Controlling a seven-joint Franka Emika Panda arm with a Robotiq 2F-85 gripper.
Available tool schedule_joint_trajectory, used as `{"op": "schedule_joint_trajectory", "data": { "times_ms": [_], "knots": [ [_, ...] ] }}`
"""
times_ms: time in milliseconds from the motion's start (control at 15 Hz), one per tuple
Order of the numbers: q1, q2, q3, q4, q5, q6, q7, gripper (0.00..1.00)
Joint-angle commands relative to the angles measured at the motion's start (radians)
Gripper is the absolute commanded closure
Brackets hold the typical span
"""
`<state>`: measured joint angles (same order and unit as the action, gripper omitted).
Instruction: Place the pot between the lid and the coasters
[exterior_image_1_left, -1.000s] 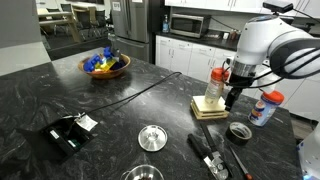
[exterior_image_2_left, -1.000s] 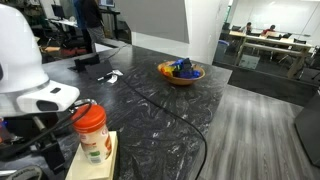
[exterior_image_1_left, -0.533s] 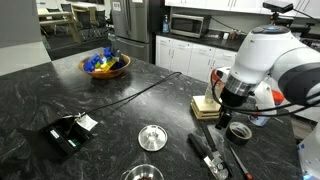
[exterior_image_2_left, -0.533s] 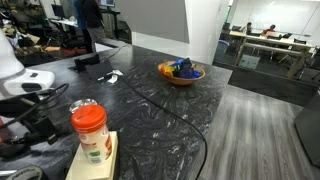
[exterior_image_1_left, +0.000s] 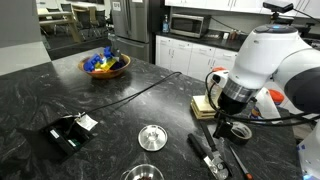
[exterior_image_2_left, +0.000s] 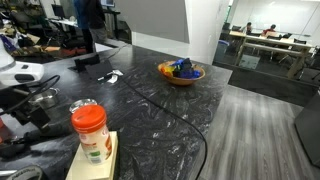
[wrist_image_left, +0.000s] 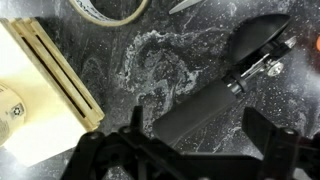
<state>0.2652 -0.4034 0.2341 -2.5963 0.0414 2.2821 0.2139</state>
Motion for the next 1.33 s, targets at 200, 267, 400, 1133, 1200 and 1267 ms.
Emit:
{"op": "schedule_joint_trajectory", "data": {
  "times_ms": [200,267,400,1133,1200,1267],
  "knots": [
    [0.010,0.026,0.010,0.006,0.059,0.014,-0.002,0.00],
    [0.015,0.044,0.016,0.016,0.077,0.026,0.005,0.00],
    [0.025,0.099,0.031,0.056,0.113,0.061,0.017,0.00],
    [0.043,0.515,0.064,0.437,0.049,0.170,0.046,0.00],
    [0.051,0.543,0.065,0.467,0.043,0.167,0.043,0.00],
    [0.060,0.569,0.064,0.494,0.031,0.161,0.041,0.00]
  ]
}}
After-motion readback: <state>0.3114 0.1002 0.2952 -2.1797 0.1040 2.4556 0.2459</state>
